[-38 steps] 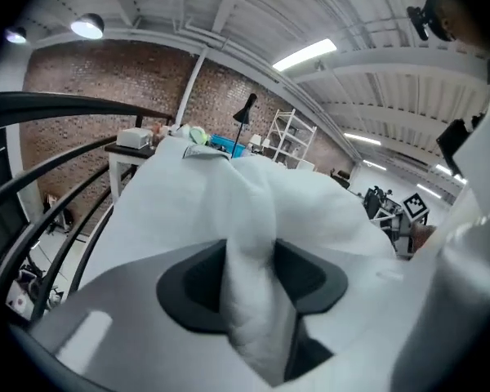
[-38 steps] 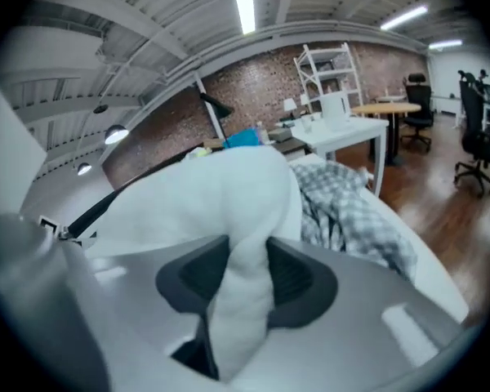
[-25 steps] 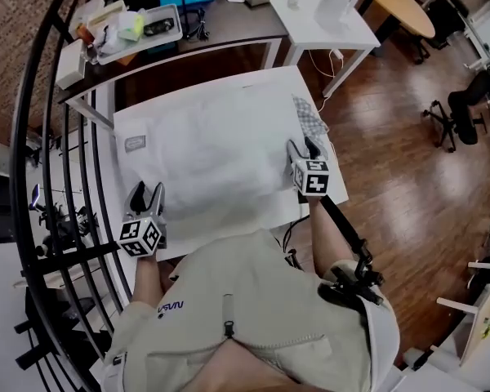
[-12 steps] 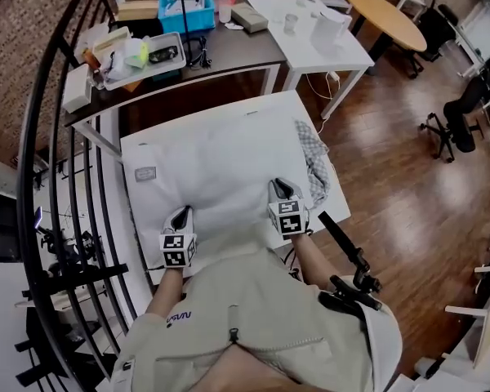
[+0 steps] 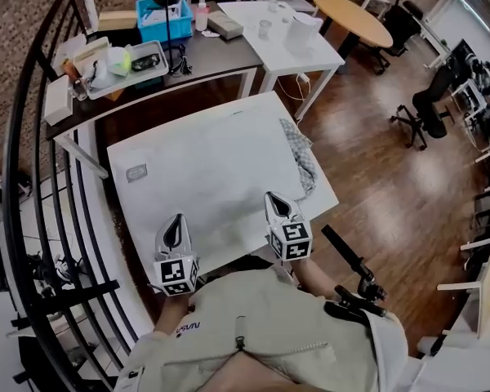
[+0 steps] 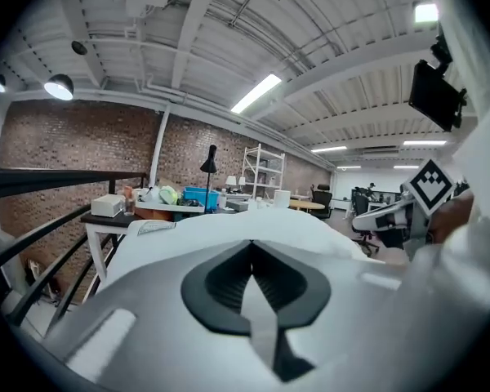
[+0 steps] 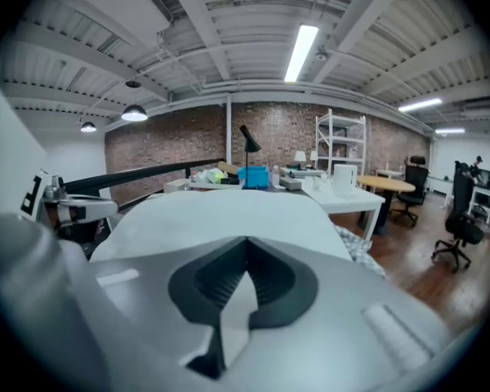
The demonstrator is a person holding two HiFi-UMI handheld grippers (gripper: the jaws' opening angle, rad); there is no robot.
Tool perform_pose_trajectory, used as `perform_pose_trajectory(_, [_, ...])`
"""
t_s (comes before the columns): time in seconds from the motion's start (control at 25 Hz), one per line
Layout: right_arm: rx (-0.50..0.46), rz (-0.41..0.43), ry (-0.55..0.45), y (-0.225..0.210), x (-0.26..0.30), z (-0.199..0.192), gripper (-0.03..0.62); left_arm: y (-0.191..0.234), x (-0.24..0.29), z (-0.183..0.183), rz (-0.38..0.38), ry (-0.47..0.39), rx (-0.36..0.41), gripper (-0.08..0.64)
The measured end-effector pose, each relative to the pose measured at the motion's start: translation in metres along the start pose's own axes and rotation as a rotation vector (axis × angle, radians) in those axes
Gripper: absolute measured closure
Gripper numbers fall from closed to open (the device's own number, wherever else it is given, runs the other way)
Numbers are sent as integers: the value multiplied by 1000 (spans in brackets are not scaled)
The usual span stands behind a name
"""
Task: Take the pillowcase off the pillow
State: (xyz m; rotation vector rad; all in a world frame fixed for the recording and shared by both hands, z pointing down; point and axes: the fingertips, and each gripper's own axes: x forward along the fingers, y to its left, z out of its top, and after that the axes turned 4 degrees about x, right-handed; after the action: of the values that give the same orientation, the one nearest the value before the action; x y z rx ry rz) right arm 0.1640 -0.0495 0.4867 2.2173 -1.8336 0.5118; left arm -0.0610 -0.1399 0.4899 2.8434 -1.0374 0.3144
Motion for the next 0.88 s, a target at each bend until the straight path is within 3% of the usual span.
perform_pose_trajectory(0.16, [-59,37,-45,20,-28,6,588,-11,-15,2,1,-5,8,559])
perform_pose_trajectory(0.4, [-88,88,-150,13,-58,28,589,-39,-55,22,97,-49,22,560])
perform_pose_trajectory(0.56, [-104,133,-241,-15,-88,45,589,-89,-60,38,139,-83,57,560])
perform_pose_trajectory(0.72, [-92,218,-242,-36,-119,28,589,-156,-80,35,191,-71,36,560])
perform_pose_trajectory(0.88, [-70,261,-255,-61,-141,13,589,-195,-109,34,239,-50,92,560])
